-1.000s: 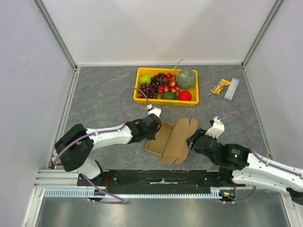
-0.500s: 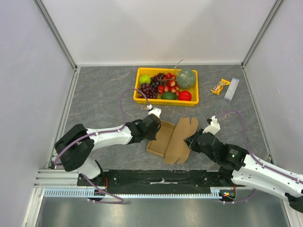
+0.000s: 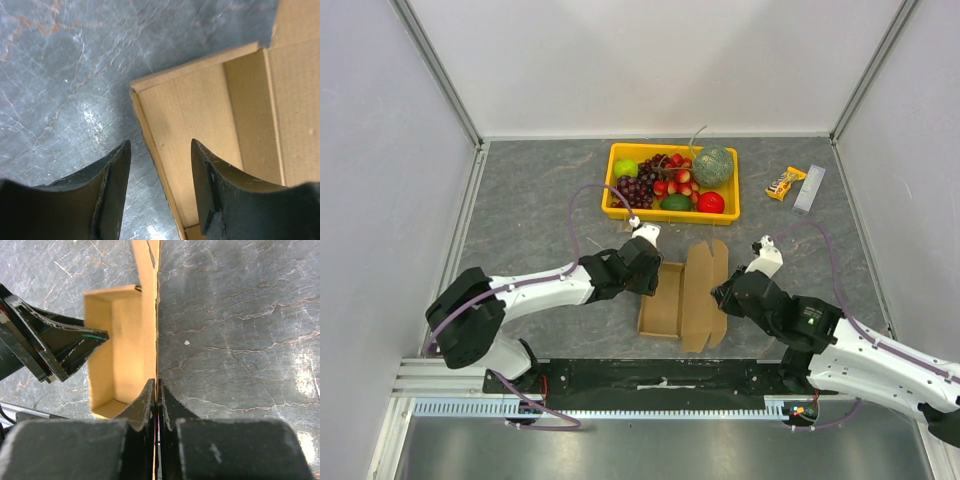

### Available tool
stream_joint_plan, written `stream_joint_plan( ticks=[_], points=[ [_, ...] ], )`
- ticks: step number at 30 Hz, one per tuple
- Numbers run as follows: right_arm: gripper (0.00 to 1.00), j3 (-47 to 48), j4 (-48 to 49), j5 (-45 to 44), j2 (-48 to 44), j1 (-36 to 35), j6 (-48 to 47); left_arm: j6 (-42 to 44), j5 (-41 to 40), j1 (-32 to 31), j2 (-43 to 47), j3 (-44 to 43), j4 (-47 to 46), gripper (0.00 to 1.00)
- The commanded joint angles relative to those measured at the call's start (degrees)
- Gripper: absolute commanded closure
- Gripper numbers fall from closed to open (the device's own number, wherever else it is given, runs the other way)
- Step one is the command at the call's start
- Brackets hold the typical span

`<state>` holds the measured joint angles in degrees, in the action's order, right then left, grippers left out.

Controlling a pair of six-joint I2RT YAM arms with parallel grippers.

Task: Fold the paper box

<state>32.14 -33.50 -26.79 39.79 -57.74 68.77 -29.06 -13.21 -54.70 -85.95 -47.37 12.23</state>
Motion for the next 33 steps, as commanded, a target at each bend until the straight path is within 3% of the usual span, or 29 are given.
stream_joint_plan(
  ticks=[1,4,12,18,25,29,33],
  points=[
    [0.96,5.21,-5.08,-0.37,0.29,0.25,-3.73,1.2,-1.2,0.38,4.65,-5.88,1.3,0.41],
    [1.0,6.97,-8.5,-0.2,0.38,0.26,-4.87,2.25,-1.03,1.69,5.97,-7.9,2.1,0.4],
    [1.0,13.29,-20.8,-0.11,1.25,0.25,-7.95,3.22,3.11,11.8,6.06,-9.49,0.78,0.38],
    [1.0,15.93,-28.63,-1.95,0.03,0.25,-7.25,4.89,3.02,12.77,1.24,-12.56,-1.33,0.35],
    [1.0,16.29,-30.84,-3.98,-3.67,0.25,-5.49,3.84,-3.56,14.18,-4.57,-13.45,-2.03,0.29],
    [1.0,16.37,-30.32,-3.98,-2.7,0.26,-6.1,0.06,-6.73,14.88,-6.24,-9.5,-6.76,0.23],
    [1.0,16.55,-28.91,-3.63,-1.91,0.26,-7.51,-3.89,-8.49,14.97,-7.65,-4.93,-15.29,0.06]
  ],
)
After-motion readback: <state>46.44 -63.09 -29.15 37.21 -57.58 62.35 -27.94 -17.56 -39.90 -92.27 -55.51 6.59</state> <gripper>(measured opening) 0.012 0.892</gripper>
